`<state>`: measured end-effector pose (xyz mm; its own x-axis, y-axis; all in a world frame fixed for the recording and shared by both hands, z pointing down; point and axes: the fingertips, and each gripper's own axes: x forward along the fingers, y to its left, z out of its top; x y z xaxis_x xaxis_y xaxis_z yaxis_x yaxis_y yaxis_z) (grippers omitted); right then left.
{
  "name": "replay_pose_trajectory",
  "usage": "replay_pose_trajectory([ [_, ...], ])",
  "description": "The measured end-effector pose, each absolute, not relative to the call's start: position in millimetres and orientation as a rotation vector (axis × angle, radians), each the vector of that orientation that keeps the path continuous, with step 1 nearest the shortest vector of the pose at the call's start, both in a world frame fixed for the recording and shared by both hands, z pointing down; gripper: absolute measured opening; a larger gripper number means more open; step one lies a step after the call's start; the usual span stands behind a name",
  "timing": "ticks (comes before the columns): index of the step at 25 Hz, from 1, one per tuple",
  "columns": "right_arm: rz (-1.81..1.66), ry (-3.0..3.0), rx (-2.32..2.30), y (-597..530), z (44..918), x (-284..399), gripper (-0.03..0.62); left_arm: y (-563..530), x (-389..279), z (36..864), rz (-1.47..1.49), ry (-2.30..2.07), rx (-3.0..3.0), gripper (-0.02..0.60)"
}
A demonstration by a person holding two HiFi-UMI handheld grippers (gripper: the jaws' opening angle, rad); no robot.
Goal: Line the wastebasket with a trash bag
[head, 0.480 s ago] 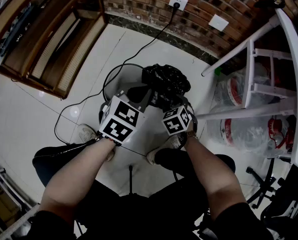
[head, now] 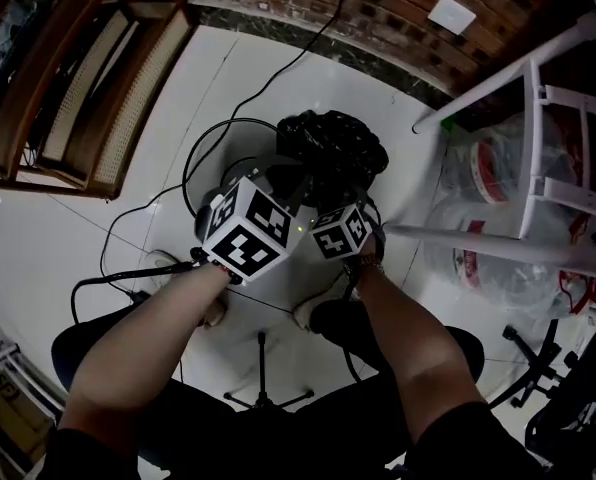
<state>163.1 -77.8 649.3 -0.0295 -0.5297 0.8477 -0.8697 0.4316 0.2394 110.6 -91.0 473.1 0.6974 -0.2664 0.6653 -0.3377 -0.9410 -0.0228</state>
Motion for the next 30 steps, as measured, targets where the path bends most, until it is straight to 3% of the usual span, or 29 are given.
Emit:
replay_pose_trajectory([
  [16,0.424,-1.513,1.282,-96.6,722.8,183.9,0.284,-118.1,115.1,485.7,1.090,-0.576,2.806,0.003],
  [26,0.419,-1.571,1.338,-107.6,708.3,188.0,0.287,-121.2,116.0,487.3,1.083,-0.588,2.807,0.003],
  [30,0.366,-1.567,1.289,-109.6,715.1,166.9,0.341,-121.8,114.0,485.8,1.088,-0.597,2.804,0.003],
])
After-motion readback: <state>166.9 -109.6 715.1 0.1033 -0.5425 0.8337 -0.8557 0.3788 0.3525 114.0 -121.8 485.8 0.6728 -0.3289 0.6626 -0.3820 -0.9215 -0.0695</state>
